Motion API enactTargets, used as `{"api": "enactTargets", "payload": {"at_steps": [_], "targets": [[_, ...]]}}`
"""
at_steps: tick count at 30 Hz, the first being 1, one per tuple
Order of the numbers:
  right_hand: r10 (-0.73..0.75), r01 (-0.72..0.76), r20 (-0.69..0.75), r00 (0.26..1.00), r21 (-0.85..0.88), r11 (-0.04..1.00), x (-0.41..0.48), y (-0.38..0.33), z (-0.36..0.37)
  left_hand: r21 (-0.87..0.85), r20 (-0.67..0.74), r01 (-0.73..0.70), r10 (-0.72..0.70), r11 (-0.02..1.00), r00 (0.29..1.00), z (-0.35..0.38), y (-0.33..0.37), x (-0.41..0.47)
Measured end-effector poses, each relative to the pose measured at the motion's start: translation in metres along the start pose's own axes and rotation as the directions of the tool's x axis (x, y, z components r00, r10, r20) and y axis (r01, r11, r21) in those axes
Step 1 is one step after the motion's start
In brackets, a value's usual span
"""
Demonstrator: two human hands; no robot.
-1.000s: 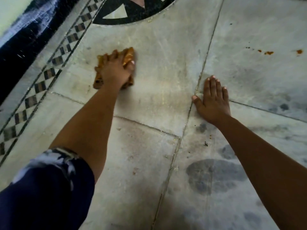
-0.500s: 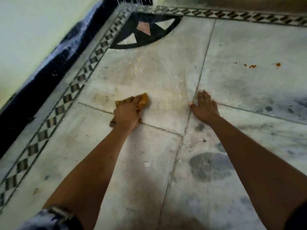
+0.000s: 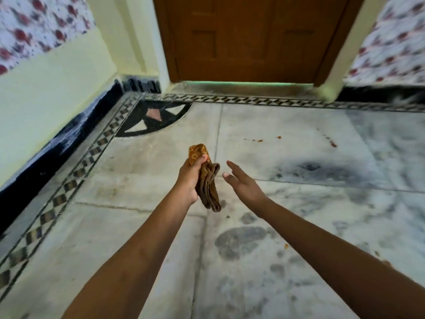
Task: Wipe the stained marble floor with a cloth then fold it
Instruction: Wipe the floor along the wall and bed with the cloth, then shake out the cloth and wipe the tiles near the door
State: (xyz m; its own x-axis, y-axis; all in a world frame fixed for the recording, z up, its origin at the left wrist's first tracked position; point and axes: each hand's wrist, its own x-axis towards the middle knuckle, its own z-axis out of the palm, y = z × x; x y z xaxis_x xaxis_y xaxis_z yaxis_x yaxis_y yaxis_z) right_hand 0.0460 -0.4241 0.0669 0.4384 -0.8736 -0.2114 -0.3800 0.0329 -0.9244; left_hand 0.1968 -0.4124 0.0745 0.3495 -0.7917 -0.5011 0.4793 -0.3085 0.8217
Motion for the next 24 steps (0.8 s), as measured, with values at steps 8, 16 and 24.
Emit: {"api": "enactTargets", "payload": {"at_steps": [8, 16, 24], "targets": [[-0.127, 0.14, 0.117, 0.985, -0.114, 0.983, -0.032, -0.031, -0.062, -0.065, 0.005, -0.055, 0.056, 0.996, 0.998, 0.086, 0.024, -0.02], [-0.179, 0.164, -0.07, 0.981, -0.186, 0.969, -0.016, -0.069, -0.111, 0.238, 0.165, 0.104, -0.146, 0.966, 0.975, 0.104, 0.079, -0.053], [-0.094, 0.144, -0.146, 0.985, 0.389, 0.91, -0.023, -0.08, -0.098, 0.37, 0.074, -0.054, 0.029, 0.927, 0.997, 0.115, 0.069, -0.075]]}}
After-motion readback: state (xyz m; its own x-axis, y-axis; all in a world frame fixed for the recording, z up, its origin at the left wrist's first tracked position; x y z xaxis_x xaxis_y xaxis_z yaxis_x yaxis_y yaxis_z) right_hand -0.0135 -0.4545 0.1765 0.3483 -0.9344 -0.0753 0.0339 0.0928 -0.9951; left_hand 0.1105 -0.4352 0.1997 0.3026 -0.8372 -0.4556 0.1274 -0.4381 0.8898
